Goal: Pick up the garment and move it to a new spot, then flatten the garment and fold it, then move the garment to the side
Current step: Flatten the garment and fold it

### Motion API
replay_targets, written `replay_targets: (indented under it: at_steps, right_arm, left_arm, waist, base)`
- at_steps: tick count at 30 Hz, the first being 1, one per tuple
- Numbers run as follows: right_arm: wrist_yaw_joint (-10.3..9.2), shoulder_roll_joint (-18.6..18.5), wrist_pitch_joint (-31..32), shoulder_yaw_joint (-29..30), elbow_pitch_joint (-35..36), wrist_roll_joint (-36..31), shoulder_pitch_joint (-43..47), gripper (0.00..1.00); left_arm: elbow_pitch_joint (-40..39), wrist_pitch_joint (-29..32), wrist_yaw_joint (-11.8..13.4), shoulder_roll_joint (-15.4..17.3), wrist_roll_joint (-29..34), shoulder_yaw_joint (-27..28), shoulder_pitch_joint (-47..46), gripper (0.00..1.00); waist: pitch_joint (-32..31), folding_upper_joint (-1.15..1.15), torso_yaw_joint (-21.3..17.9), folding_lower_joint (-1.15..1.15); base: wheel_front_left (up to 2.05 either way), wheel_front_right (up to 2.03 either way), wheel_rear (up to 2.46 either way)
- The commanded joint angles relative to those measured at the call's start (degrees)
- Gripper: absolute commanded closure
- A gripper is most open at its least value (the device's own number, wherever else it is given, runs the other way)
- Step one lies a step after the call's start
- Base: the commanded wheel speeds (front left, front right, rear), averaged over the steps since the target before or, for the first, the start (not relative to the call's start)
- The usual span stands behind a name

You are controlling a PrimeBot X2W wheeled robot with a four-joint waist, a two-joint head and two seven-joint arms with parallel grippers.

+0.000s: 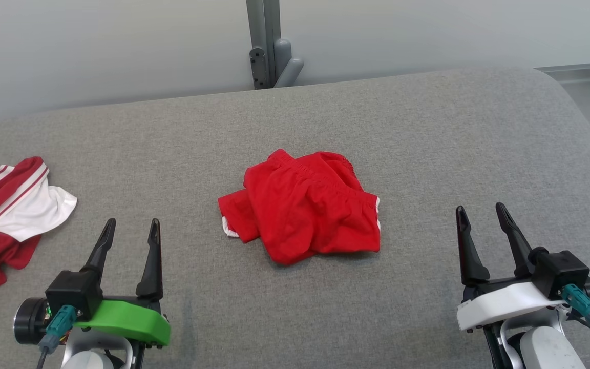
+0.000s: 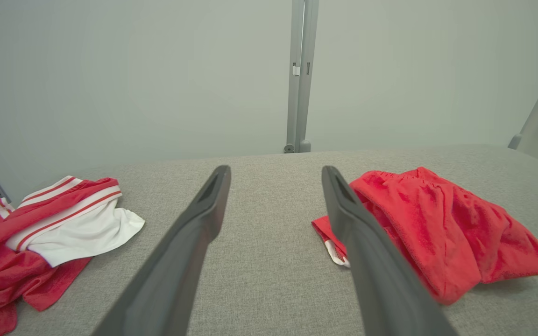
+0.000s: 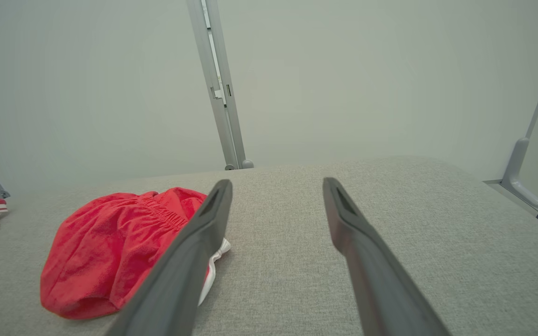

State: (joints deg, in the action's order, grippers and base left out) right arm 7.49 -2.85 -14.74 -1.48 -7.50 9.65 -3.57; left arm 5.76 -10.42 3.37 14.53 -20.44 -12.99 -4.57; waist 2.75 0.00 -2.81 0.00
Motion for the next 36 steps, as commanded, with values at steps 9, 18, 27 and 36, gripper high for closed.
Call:
replay_targets:
  at_steps: [9, 18, 27, 36]
  right_arm:
    - [0.00, -0.1, -0.2, 0.1, 0.0, -0.1, -0.7, 0.00]
    - [0.00, -0.1, -0.2, 0.2, 0.7, -0.5, -2.1, 0.00]
    - [0.00, -0.1, -0.3, -1.4, 0.0, 0.1, -4.4, 0.00]
    - [0.00, -0.1, -0.5, -1.6, -0.6, 1.0, -5.9, 0.00]
  left_arm:
    - [0.2, -0.3, 0.5, 0.6, -0.1, -0.2, -1.1, 0.00]
    - [-1.5, -0.1, -1.4, -0.8, 1.7, -4.0, -5.7, 0.00]
    - [5.1, 5.4, -7.5, -5.8, 4.8, -15.8, -14.7, 0.00]
    - [19.8, 11.4, -9.4, -7.5, 4.7, -20.4, -21.8, 0.00]
  waist:
    - [0.8, 0.00, 0.2, 0.00]
    - [3.8, 0.00, 1.0, 0.00]
    - [7.4, 0.00, -0.6, 0.00]
    - [9.7, 0.00, -3.5, 0.00]
  base:
    - [0.00, 0.00, 0.00]
    - [0.00, 0.00, 0.00]
    - [0.00, 0.00, 0.00]
    - [0.00, 0.00, 0.00]
